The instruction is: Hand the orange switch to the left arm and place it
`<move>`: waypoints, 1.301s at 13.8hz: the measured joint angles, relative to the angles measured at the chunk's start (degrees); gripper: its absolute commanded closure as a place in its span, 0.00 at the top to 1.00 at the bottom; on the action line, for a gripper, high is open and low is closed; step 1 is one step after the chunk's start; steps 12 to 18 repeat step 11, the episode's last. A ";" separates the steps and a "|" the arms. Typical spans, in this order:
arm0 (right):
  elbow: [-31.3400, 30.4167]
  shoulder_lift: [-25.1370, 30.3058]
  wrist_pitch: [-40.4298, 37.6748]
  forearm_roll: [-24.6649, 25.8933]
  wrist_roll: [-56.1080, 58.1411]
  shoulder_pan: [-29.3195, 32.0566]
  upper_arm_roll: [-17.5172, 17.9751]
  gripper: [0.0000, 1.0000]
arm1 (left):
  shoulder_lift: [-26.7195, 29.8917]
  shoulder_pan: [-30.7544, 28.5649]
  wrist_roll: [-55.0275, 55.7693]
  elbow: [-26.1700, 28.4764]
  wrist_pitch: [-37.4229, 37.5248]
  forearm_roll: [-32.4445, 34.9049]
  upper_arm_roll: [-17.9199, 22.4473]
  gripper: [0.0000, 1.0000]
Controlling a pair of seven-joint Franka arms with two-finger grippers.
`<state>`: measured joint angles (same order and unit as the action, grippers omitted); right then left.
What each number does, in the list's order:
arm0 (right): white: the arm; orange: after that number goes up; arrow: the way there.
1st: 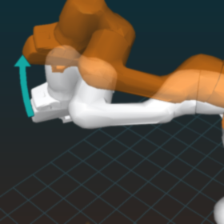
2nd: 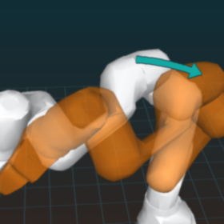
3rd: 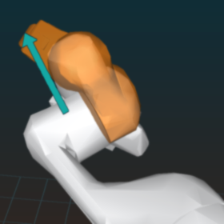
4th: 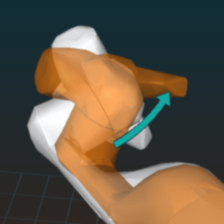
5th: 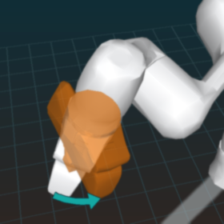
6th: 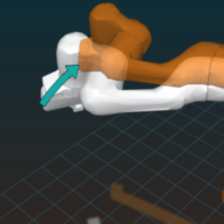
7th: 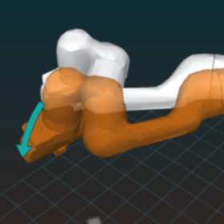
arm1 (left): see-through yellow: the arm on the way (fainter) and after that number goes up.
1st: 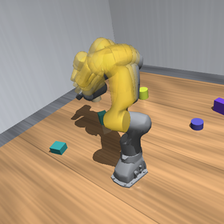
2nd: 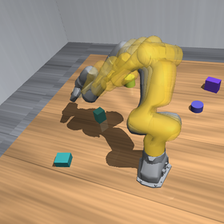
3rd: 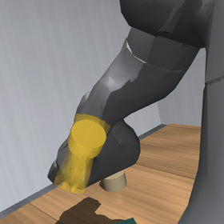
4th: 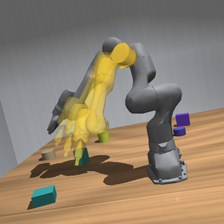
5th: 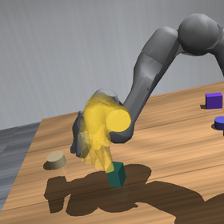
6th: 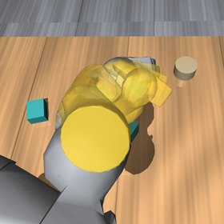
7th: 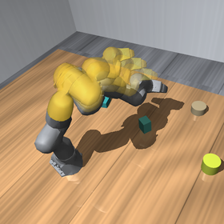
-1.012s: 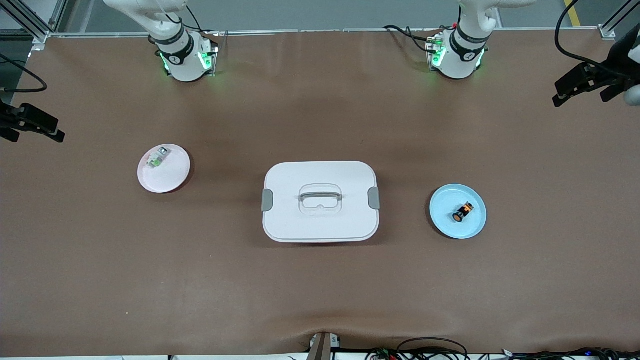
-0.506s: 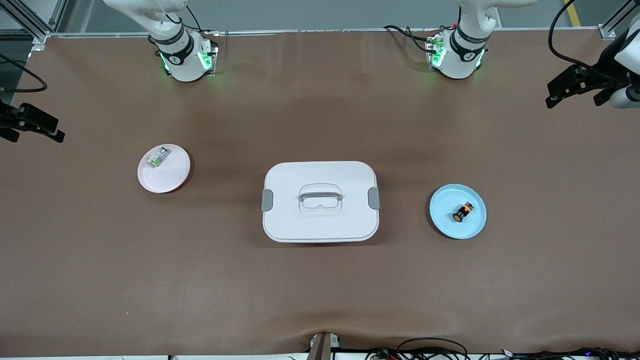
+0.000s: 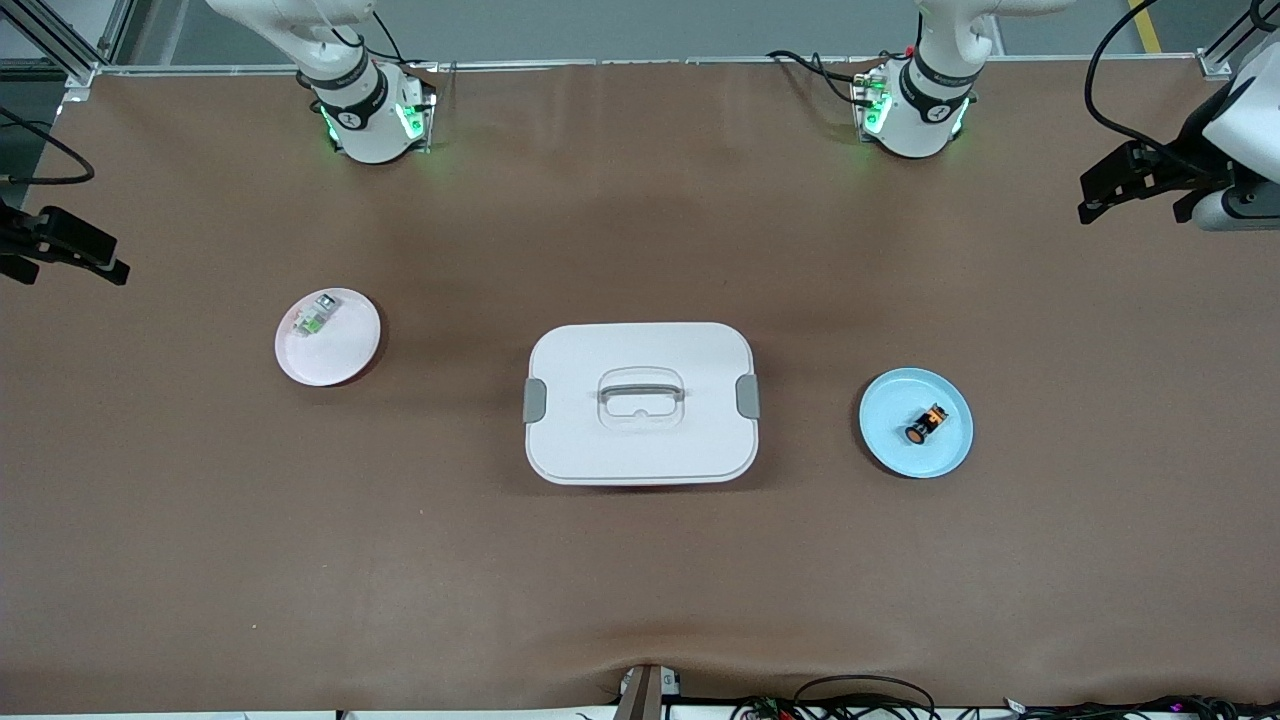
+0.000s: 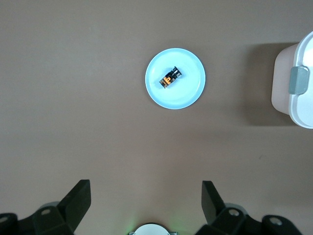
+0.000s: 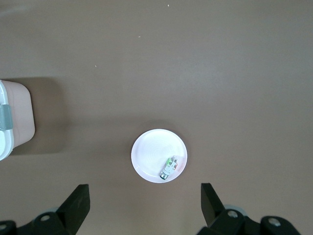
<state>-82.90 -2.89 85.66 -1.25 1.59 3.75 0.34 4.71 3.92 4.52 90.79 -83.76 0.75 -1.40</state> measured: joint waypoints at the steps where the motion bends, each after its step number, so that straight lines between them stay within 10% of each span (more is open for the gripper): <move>1: -0.02 0.00 0.00 0.00 0.00 0.00 -0.01 1.00 | -0.01 0.00 0.00 -0.01 -0.10 0.00 0.00 1.00; 18: -0.12 0.03 0.23 0.02 0.00 0.01 -0.04 1.00 | -0.07 -0.18 0.00 -0.74 -0.41 0.00 0.02 1.00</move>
